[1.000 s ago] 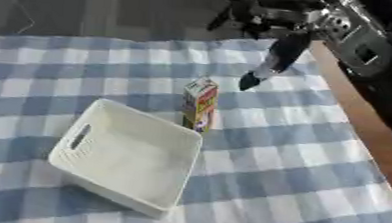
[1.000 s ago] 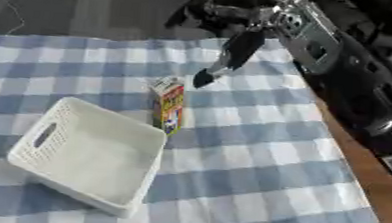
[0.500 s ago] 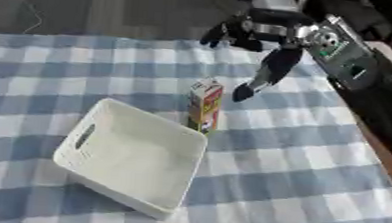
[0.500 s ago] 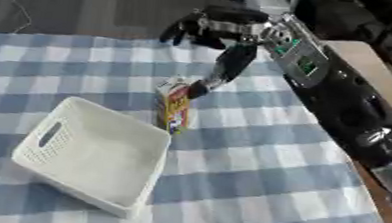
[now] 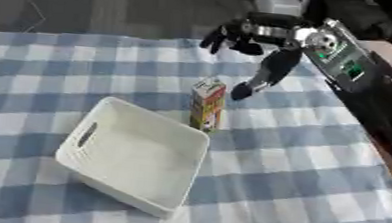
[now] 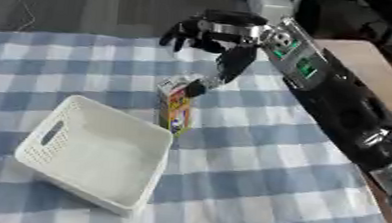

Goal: Pick up objects on the table and place them in the box.

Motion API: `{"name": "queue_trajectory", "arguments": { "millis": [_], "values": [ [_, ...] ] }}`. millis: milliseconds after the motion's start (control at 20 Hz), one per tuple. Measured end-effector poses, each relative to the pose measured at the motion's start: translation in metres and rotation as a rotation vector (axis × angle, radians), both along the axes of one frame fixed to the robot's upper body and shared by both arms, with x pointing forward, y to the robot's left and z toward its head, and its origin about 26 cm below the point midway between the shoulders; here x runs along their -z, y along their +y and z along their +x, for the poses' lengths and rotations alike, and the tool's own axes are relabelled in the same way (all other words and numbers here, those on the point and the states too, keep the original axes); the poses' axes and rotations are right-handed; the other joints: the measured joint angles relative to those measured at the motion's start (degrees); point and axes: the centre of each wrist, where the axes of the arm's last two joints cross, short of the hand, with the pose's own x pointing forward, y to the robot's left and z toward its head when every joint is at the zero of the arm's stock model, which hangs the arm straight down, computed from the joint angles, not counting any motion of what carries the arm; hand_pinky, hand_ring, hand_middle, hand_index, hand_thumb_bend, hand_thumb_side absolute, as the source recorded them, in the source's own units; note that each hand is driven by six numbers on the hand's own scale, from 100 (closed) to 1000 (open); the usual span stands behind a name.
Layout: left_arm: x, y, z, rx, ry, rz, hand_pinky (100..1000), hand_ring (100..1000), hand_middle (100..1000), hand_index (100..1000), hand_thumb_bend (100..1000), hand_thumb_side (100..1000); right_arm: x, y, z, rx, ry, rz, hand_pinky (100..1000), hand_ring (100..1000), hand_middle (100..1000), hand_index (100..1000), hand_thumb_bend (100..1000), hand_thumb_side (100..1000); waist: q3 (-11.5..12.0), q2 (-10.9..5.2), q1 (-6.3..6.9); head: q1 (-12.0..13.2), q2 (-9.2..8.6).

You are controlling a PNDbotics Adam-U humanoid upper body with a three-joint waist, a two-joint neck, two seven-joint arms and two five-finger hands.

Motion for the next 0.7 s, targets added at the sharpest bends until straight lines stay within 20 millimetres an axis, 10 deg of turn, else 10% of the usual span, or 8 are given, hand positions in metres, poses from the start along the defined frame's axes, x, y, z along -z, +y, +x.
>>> {"name": "queue_trajectory", "arguments": {
  "millis": [700],
  "values": [
    [0.000, 0.000, 0.000, 0.003, -0.002, 0.003, 839, 651, 811, 934, 1000, 807, 0.017, 0.017, 0.007, 0.011, 0.003, -0.037, 112, 741, 100, 796, 838, 564, -0.15, 0.02, 0.26, -0.63, -0.10]
  ]
}}
